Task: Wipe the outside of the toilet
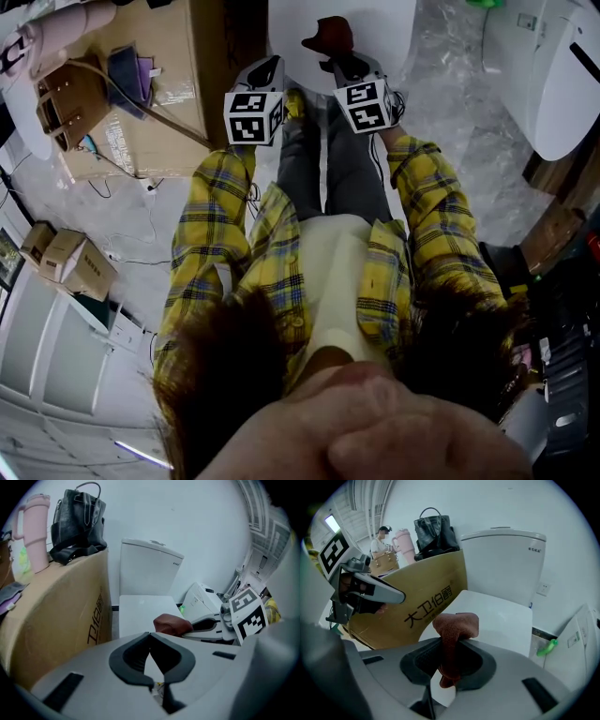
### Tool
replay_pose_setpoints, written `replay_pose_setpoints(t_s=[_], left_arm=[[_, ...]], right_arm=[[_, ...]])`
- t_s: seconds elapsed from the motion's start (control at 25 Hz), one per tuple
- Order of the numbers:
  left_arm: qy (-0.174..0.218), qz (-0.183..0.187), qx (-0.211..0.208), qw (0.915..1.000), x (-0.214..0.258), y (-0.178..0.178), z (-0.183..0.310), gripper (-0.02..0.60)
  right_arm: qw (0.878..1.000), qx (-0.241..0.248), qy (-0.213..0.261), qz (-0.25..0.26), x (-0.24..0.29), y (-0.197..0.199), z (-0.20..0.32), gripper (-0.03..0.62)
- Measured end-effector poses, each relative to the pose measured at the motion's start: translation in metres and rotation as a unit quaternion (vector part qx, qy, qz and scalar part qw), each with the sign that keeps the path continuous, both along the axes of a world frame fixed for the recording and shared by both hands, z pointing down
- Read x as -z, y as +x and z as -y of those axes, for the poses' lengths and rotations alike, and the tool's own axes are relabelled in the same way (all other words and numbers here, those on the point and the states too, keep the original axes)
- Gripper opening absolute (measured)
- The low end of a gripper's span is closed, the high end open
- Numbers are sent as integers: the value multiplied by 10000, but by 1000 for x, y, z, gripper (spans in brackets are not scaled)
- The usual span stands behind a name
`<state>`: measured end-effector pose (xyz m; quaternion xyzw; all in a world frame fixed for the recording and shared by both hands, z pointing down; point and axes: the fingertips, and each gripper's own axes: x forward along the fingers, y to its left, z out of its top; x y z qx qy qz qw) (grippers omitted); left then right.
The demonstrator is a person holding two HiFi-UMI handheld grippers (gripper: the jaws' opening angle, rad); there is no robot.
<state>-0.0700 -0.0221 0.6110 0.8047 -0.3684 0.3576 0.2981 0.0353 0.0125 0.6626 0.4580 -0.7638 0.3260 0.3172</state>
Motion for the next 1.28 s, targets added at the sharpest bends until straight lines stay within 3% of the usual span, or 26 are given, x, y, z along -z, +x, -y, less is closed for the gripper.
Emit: replay_pose_setpoints(t_s=[0.32,0.68,0.96,1.28], left_arm=[[-91,9,230,9997,-6,-19,-19,9],[-181,-39,246,9995,-11,-18,-19,9],[-243,-42,104,9996,-15,-11,-21,9],[-348,-138,65,9993,-17,2,-24,9]], right_arm=[[9972,719,-115,185,-8,-58,-3,85],[9932,999,-597,90,-43,-80,-11,84],[9899,933,-1059,-153,-70,-56,-35,85],[9910,635,-1130,-342,-75,-9,-52,84]])
